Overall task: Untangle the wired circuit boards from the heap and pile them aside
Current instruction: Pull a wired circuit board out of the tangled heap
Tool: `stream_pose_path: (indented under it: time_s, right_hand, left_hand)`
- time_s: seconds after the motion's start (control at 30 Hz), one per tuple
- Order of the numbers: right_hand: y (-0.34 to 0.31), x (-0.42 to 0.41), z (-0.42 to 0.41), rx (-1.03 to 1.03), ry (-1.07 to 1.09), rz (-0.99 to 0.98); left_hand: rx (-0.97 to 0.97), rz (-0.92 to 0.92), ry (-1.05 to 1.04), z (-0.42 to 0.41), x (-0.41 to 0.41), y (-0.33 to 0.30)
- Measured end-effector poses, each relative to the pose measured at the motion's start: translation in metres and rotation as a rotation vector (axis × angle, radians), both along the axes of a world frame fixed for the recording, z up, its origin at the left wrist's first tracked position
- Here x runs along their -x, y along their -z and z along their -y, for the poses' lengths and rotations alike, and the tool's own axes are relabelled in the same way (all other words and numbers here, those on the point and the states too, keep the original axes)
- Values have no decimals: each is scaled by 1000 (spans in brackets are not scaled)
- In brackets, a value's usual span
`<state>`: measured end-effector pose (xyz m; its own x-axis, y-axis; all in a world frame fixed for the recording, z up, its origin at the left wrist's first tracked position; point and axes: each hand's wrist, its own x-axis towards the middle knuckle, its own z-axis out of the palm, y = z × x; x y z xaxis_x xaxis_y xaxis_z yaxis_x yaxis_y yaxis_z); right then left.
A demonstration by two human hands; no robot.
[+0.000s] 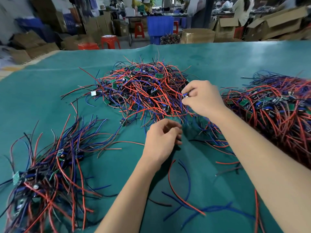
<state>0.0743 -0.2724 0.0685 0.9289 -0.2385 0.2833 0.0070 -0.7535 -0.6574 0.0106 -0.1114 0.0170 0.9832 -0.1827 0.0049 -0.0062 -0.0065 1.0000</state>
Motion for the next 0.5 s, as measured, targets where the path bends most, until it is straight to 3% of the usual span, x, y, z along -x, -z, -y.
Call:
stream_pose_path:
  time_s: [0.1, 0.27, 0.37, 0.5]
  right_hand:
    - [-4, 42, 1, -301, -69, 82]
    - [23, 95, -17, -297, -93, 138]
    - [36, 100, -26, -241, -127, 126]
    - [38, 95, -17, -437, -137, 67]
  left_hand:
    - [88, -19, 32, 0, 2, -4]
    - [146, 11, 210, -1, 7, -9]
    - [100, 48, 183, -3, 6, -6]
    - [118, 29, 197, -5, 4, -5]
